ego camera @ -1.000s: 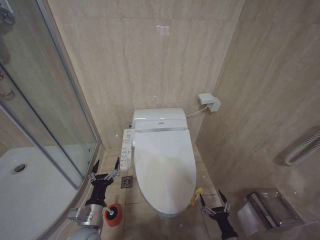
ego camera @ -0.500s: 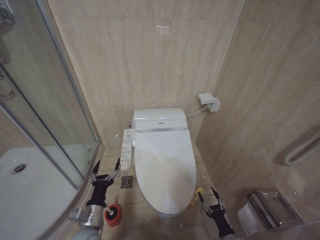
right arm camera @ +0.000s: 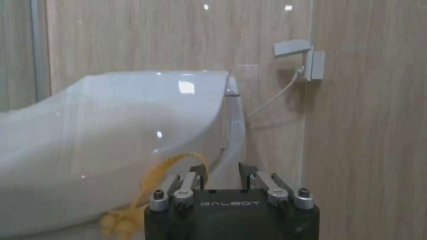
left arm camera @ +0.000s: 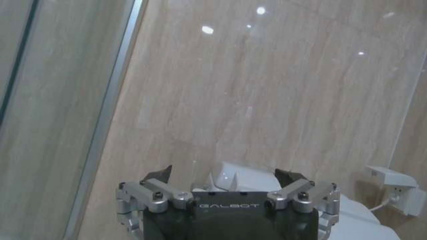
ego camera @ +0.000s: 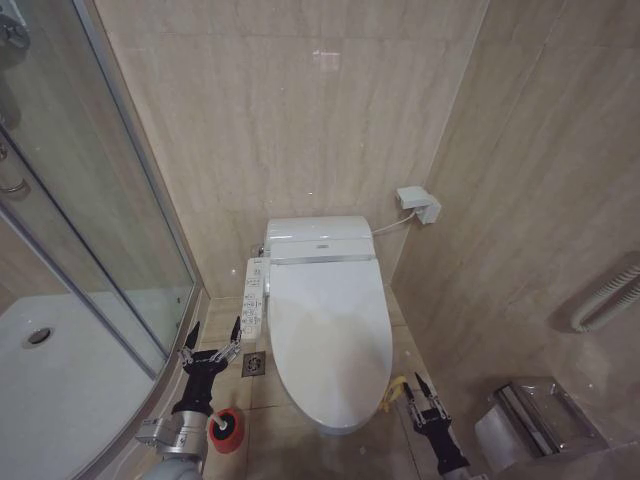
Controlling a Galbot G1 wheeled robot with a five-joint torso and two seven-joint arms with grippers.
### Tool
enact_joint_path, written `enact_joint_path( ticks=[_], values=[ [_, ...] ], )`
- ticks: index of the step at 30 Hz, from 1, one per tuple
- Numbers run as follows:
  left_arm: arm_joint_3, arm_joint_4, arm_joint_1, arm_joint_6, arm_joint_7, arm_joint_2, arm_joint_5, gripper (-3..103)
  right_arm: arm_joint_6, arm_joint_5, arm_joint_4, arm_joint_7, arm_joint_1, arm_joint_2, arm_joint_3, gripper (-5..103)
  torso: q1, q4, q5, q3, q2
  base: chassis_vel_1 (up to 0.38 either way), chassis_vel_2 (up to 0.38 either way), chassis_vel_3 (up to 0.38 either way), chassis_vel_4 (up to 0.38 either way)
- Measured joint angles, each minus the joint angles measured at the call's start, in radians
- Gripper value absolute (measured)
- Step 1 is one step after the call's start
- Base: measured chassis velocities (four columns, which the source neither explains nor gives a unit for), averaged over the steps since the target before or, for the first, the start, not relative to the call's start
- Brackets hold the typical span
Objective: Open the toilet lid, clean the toilet bowl with a toilet brush, close the toilet lid, and flush.
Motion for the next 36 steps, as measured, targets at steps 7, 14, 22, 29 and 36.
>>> enact_joint_path(
  ticks=[7,14,22,29,36],
  values=[
    [0.002,0.000,0.000,0.000,0.000,-0.002,0.001,100,0.010,0.024,0.018,-0.038,-0.009,0.008,-0.006,30,0.000,0.0000,0.0000,0.000,0.000,0.000,0.000,0.000,0.000],
    [0.002,0.002,0.000,-0.001,0.000,-0.002,0.001,100,0.042,0.048,0.055,-0.063,-0.044,0.020,-0.002,14,0.000,0.0001,0.0000,0.000,0.000,0.000,0.000,0.000,0.000],
    [0.004,0.010,-0.012,-0.002,0.000,-0.005,0.001,100,0.074,0.089,0.163,-0.063,-0.092,0.015,0.031,1,0.000,0.0003,0.0003,0.000,0.000,0.000,0.000,0.000,0.000],
    [-0.025,0.031,-0.045,0.005,-0.004,0.007,-0.009,100,0.067,0.127,0.336,-0.056,-0.141,0.016,0.043,0,0.000,0.0001,-0.0001,0.000,0.000,0.000,0.000,0.000,0.000],
    [-0.052,0.037,-0.071,0.016,-0.007,0.016,-0.025,100,0.042,0.147,0.513,-0.048,-0.192,0.015,0.039,0,0.000,-0.0001,-0.0002,0.000,0.000,0.000,0.000,0.000,0.000]
  ],
)
